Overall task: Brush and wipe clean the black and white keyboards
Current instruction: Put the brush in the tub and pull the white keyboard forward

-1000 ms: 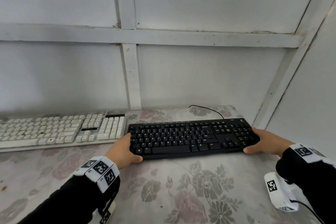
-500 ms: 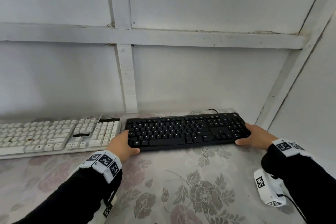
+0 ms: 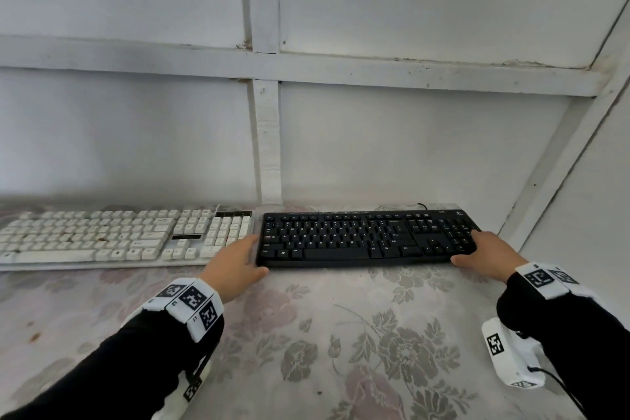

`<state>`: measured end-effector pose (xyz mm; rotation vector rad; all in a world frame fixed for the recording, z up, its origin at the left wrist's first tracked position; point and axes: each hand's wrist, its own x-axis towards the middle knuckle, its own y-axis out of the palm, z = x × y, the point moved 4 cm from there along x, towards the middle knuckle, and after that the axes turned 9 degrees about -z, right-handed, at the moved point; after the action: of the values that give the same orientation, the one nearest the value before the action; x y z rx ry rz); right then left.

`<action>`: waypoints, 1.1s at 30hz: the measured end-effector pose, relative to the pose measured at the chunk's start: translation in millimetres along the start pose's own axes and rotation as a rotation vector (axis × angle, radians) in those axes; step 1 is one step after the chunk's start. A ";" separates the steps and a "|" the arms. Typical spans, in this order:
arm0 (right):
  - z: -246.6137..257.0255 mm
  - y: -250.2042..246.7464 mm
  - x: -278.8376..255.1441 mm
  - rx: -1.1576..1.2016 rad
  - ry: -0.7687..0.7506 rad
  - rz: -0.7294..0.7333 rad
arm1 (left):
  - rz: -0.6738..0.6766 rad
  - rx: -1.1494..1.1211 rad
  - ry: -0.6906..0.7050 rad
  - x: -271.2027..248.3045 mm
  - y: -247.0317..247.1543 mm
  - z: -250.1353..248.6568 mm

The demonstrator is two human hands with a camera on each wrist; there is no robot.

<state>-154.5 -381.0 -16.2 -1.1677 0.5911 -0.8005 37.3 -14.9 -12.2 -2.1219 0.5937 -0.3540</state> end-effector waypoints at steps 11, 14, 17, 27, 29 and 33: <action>163.3 18.8 -93.9 0.157 -0.235 0.100 | -0.051 -0.041 0.008 -41.7 -76.9 98.0; 220.3 38.2 -123.1 0.171 -0.312 0.156 | -0.050 -0.012 -0.011 -49.5 -105.9 135.8; 273.1 56.3 -146.1 0.189 -0.353 0.192 | -0.056 0.021 -0.041 -49.2 -136.6 177.2; 370.7 117.3 -154.8 0.243 -0.209 0.188 | -0.126 0.068 -0.225 -16.2 -216.3 307.2; 375.5 123.5 -153.4 0.226 -0.170 0.181 | -0.133 0.053 -0.243 -4.9 -223.0 324.1; 373.0 133.4 -138.5 0.166 -0.126 0.109 | -0.137 0.010 -0.248 15.5 -226.8 338.5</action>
<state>81.4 -34.2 -31.7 -1.0166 0.4707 -0.6646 268.0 321.2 -20.0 -2.1606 0.3039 -0.1645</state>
